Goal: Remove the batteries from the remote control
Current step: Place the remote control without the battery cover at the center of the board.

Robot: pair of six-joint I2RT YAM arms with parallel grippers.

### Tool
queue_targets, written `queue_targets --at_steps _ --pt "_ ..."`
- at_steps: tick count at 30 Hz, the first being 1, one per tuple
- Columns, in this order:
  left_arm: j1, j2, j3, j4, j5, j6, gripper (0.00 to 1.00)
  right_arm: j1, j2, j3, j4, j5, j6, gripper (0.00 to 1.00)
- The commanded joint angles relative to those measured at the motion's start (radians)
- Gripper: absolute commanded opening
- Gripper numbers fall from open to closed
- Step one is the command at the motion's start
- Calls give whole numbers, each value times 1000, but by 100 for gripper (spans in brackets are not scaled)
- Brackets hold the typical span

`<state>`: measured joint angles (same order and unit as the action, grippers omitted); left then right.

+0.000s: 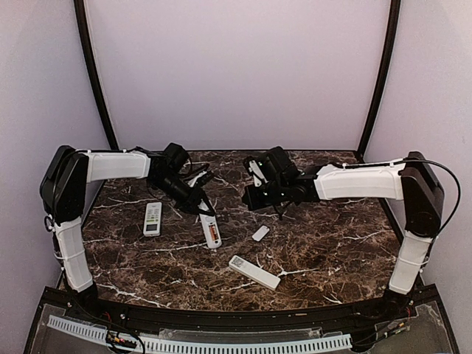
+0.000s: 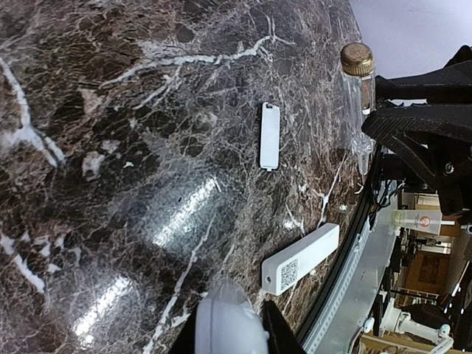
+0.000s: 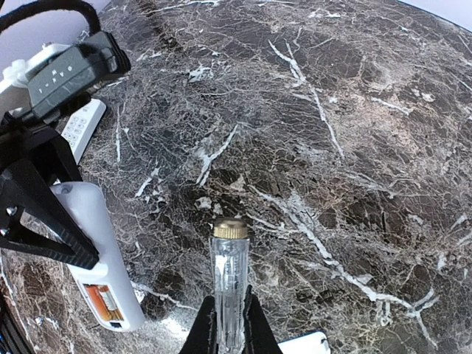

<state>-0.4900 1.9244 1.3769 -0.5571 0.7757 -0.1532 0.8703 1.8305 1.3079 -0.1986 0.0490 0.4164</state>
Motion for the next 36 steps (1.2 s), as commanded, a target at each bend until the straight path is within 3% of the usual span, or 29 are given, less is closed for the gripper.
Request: queue_targets --at_steps 1,13,26,31,36 --pt "-26 35 59 -51 43 34 7 1 -23 -34 47 26 21 0" --pt "-36 116 98 -19 -53 14 28 -3 -40 -53 74 20 33 0" --pt "-36 156 162 -2 -182 1 59 -12 -44 -64 84 21 44 0" --pt "-37 140 170 -28 -534 -95 71 -22 -62 -68 85 21 66 0" --pt "-37 -9 81 62 -692 -146 81 -24 -105 -69 91 25 94 0"
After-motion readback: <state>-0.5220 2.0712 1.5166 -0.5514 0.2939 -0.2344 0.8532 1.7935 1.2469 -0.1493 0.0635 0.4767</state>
